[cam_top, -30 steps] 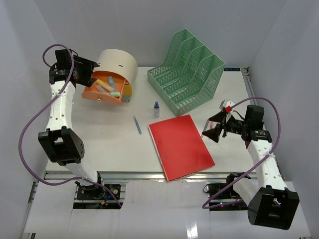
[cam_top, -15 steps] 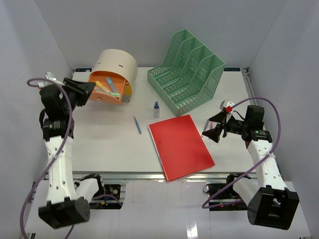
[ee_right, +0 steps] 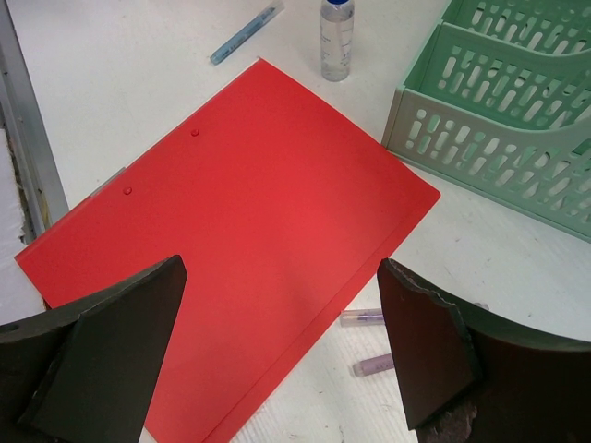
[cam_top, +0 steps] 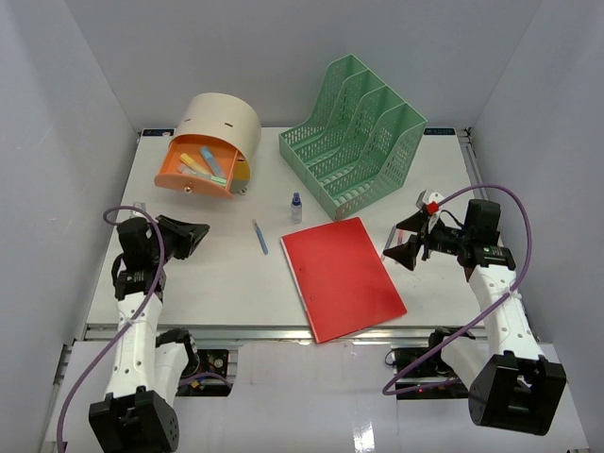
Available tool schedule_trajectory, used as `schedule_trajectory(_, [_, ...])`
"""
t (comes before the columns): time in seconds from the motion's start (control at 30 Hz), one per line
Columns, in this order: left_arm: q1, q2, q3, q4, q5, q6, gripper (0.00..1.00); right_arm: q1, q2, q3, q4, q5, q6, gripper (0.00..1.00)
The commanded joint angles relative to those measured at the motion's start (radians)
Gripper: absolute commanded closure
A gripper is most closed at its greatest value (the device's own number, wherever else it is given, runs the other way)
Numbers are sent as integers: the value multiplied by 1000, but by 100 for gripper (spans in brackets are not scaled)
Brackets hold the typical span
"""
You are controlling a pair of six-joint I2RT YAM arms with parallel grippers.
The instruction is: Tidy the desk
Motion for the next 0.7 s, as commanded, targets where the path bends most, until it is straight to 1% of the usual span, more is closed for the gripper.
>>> schedule_trajectory(0.0, [-1,112,35,112,22,30,80,-10,5,-1,-1,3,-11,9])
schedule_trajectory(0.13, [1,244,104,137,-15,64,81,-11,11,0,-1,8,-12,9])
schedule_trajectory(0.27, [1,340,204,138,-78,99,81,-13,14,0,-2,11,-12,9])
schedule_trajectory(0.4, [1,413,267,106,-177,121,81,-13,17,2,-2,11,-12,9])
schedule_trajectory(0.47, [1,424,290,101,-230,124,84,-13,17,2,-1,13,-12,9])
schedule_trajectory(0.57, [1,462,338,93,-248,138,85,-13,16,2,-2,9,-12,9])
schedule_trajectory(0.67, [1,503,391,84,-237,155,85,-13,17,2,-3,9,-12,9])
